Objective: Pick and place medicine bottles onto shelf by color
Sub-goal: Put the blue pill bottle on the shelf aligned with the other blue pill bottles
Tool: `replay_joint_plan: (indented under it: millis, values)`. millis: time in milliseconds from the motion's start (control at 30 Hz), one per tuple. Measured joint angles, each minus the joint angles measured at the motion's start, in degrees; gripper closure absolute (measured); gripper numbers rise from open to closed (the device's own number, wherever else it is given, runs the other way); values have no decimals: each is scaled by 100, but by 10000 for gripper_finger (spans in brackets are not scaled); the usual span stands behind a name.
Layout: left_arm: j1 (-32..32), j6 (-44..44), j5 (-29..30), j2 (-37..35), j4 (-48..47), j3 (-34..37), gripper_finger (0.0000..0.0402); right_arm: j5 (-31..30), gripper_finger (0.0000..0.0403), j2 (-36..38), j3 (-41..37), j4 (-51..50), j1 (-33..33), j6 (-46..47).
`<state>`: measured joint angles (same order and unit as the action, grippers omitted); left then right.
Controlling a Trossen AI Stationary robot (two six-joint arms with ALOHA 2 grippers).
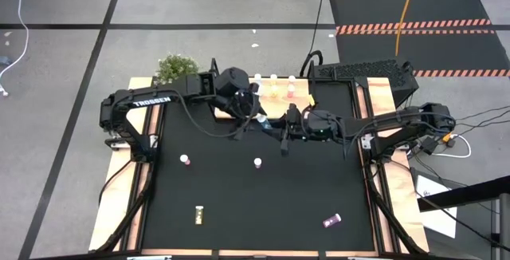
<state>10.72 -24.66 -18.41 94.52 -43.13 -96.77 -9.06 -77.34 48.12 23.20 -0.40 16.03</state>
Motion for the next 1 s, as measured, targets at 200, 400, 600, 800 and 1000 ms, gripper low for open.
replay_joint_plan:
  millis: [200,400,600,800,1000]
  values:
    - [-75,-671,330,0,2,0,188,503,301,0,0,-37,-161,346]
    - [-68,-676,371,0,11,0,245,511,301,0,0,-37,-162,413]
    - [-70,-529,366,-5,-18,0,270,756,301,-2,-2,11,-164,254]
    - [-72,-80,340,-13,-15,-7,271,759,301,-2,-2,66,-144,-27]
    - [-70,232,308,-15,-68,-9,271,761,301,-7,-7,148,-142,-172]
